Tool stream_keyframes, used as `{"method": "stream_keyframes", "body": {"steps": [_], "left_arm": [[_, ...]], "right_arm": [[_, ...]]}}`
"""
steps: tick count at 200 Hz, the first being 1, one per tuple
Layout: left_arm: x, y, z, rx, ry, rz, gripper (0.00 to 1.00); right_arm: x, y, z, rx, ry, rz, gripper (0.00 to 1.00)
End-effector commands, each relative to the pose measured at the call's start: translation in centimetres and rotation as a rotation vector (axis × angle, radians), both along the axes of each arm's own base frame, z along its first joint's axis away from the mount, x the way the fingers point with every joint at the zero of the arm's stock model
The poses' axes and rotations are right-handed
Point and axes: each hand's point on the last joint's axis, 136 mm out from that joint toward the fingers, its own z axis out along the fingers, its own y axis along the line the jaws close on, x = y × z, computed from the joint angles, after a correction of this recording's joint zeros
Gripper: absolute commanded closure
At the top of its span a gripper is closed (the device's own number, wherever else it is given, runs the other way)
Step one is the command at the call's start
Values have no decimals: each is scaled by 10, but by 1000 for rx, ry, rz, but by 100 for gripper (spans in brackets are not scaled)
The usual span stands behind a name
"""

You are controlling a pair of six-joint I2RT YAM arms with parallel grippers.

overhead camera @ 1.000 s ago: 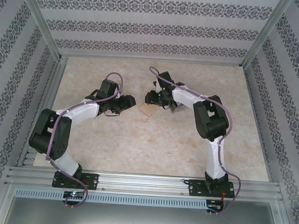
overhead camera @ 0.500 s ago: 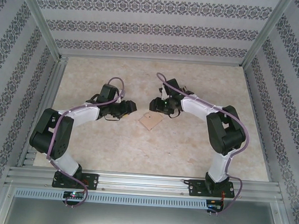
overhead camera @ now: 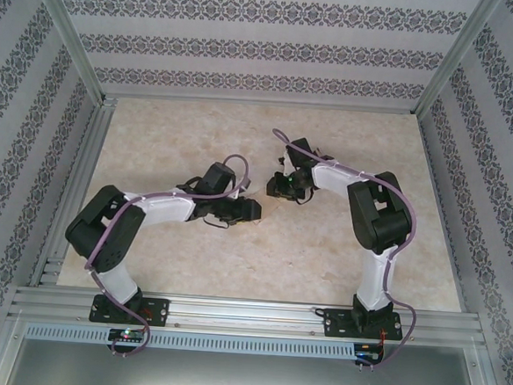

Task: Put the credit cards into the card holder

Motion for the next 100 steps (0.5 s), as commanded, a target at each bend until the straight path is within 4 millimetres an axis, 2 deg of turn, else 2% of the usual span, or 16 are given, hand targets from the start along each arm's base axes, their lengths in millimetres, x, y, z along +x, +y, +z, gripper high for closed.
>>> {"method": "stream_keyframes", "body": {"steps": [1,30,54,79,100], "left_arm": [[14,-9,2,-42,5,59,53],[25,1,-8,39,8,96,52],[40,14,-14,103,8,129,51],[57,34,-18,151,8,171,51],[75,44,-18,163,-7,181,51]], "right_arm": [[-25,0,-1,14,42,38,65],[-50,4,2,33,69,54,65],[-73,16,3,48,89,76,65],[-97,36,6,76,98,99,65],[-109,60,10,123,98,120,65]]}}
